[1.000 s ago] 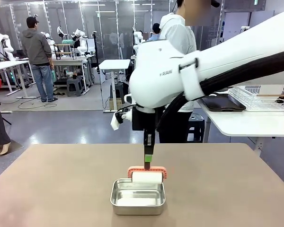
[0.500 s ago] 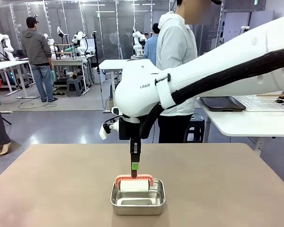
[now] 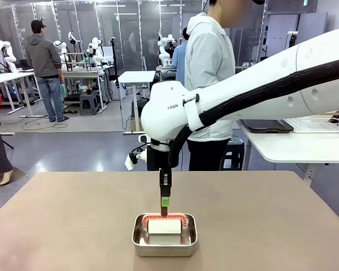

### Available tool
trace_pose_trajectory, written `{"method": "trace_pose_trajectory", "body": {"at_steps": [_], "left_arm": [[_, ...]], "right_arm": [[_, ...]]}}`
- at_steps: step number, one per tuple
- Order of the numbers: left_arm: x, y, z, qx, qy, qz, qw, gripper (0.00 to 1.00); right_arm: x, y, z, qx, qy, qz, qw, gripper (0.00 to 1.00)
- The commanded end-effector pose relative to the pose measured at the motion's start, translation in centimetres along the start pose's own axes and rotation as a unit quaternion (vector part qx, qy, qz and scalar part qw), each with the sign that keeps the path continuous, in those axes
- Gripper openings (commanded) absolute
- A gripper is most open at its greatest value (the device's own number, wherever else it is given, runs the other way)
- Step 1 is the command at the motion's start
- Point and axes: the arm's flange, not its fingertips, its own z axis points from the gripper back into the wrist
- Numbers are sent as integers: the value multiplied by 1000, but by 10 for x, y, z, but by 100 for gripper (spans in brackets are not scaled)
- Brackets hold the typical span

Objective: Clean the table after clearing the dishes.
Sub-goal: Place the Lint Roller back on top of the Airtight Container.

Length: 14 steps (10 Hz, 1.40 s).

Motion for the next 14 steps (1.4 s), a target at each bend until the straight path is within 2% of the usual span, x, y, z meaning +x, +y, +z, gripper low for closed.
{"method": "trace_pose_trajectory", "body": {"at_steps": [1, 5, 7, 8, 11, 12, 14], "left_arm": [[-1, -3, 2, 2, 1, 4, 1000, 100], [-1, -3, 2, 2, 1, 4, 1000, 100], [-1, -3, 2, 2, 1, 4, 1000, 100], [-1, -3, 2, 2, 1, 4, 1000, 100], [-1, -3, 2, 2, 1, 4, 1000, 100], [-1, -3, 2, 2, 1, 4, 1000, 100], [-1, -3, 2, 2, 1, 4, 1000, 100]], "right_arm": [[-3, -15, -3, -1, -7, 10, 1000, 21], [-16, -25, -22, 6, -14, 4, 1000, 21], [-18, -24, -14, -5, -24, 6, 1000, 40], [-15, -25, -12, -9, -16, -1, 1000, 56], [-18, -27, 0, -27, -24, -1, 999, 92], [-20, -26, 7, -34, -32, 0, 999, 100], [-20, -26, 18, -44, -37, 0, 998, 100]]}}
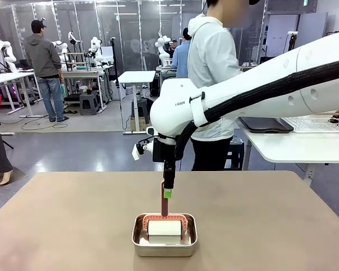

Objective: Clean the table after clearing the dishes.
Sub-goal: Place the Lint Roller back on top of the Airtight Container.

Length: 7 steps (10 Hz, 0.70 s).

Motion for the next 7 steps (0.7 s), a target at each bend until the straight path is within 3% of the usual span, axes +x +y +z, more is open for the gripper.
{"method": "trace_pose_trajectory", "body": {"at_steps": [1, 3, 4, 5, 7], "left_arm": [[-1, -3, 2, 2, 2, 4, 1000, 100], [-1, -3, 2, 2, 2, 4, 1000, 100], [-1, -3, 2, 2, 2, 4, 1000, 100], [-1, -3, 2, 2, 2, 4, 1000, 100], [-1, -3, 2, 2, 2, 4, 1000, 100]], "right_arm": [[-3, 4, 7, -14, -6, 11, 1000, 100], [-1, 6, 21, -28, -4, 10, 1000, 100], [-1, 8, 23, -40, 21, 20, 999, 100], [1, 1, 16, -14, -6, 1, 1000, 100], [1, 1, 16, -14, -6, 1, 1000, 100]]}}
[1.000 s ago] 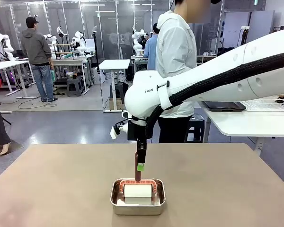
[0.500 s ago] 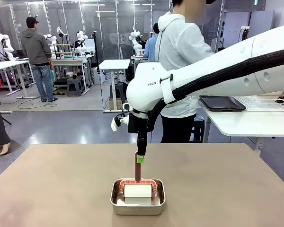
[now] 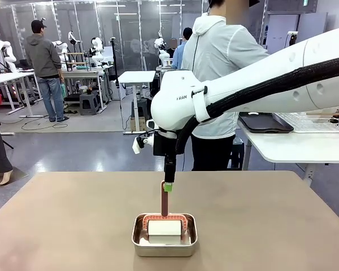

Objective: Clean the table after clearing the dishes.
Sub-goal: Place the Lint Roller back on top of the Airtight Container.

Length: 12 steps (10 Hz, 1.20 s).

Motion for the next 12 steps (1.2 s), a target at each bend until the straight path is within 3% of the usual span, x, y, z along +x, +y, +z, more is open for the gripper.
{"method": "trace_pose_trajectory", "body": {"at_steps": [1, 12], "left_arm": [[-1, -3, 2, 2, 2, 4, 1000, 100], [-1, -3, 2, 2, 2, 4, 1000, 100]], "right_arm": [[1, 2, 0, 5, -6, -3, 1000, 100], [0, -1, -1, 1, -1, -1, 1000, 100]]}}
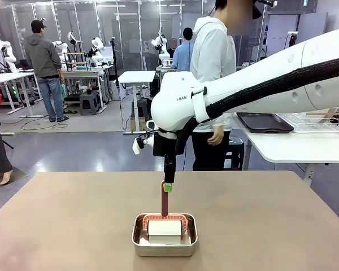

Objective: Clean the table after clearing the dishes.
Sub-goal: Place the Lint Roller back on top of the Airtight Container.

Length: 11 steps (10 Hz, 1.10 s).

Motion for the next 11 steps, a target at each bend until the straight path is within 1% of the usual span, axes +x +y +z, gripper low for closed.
{"method": "trace_pose_trajectory", "body": {"at_steps": [1, 2, 3, 4, 5, 6, 7, 8, 9, 10, 11], "left_arm": [[-1, -3, 2, 2, 2, 4, 1000, 100], [-1, -3, 2, 2, 2, 4, 1000, 100], [-1, -3, 2, 2, 2, 4, 1000, 100], [-1, -3, 2, 2, 2, 4, 1000, 100], [-1, -3, 2, 2, 2, 4, 1000, 100], [-1, -3, 2, 2, 2, 4, 1000, 100], [-1, -3, 2, 2, 2, 4, 1000, 100], [-1, -3, 2, 2, 2, 4, 1000, 100], [-1, -3, 2, 2, 2, 4, 1000, 100], [-1, -3, 2, 2, 2, 4, 1000, 100], [-1, -3, 2, 2, 2, 4, 1000, 100]], "right_arm": [[-2, -15, 24, 29, -53, -48, 997, 100], [-13, -29, 59, 40, -108, -92, 989, 100], [-32, -41, 88, 24, -134, -150, 979, 100], [-58, -45, 105, 91, -229, -180, 952, 100], [-94, -47, 111, 129, -288, -234, 919, 100], [-148, -45, 115, 225, -375, -311, 844, 100], [-201, -41, 115, 265, -440, -342, 787, 100], [-249, -33, 106, 292, -482, -372, 737, 100], [-291, -22, 97, 295, -508, -405, 700, 100], [-340, -7, 90, 302, -538, -427, 661, 100], [-384, 5, 86, 291, -554, -462, 629, 100]]}}
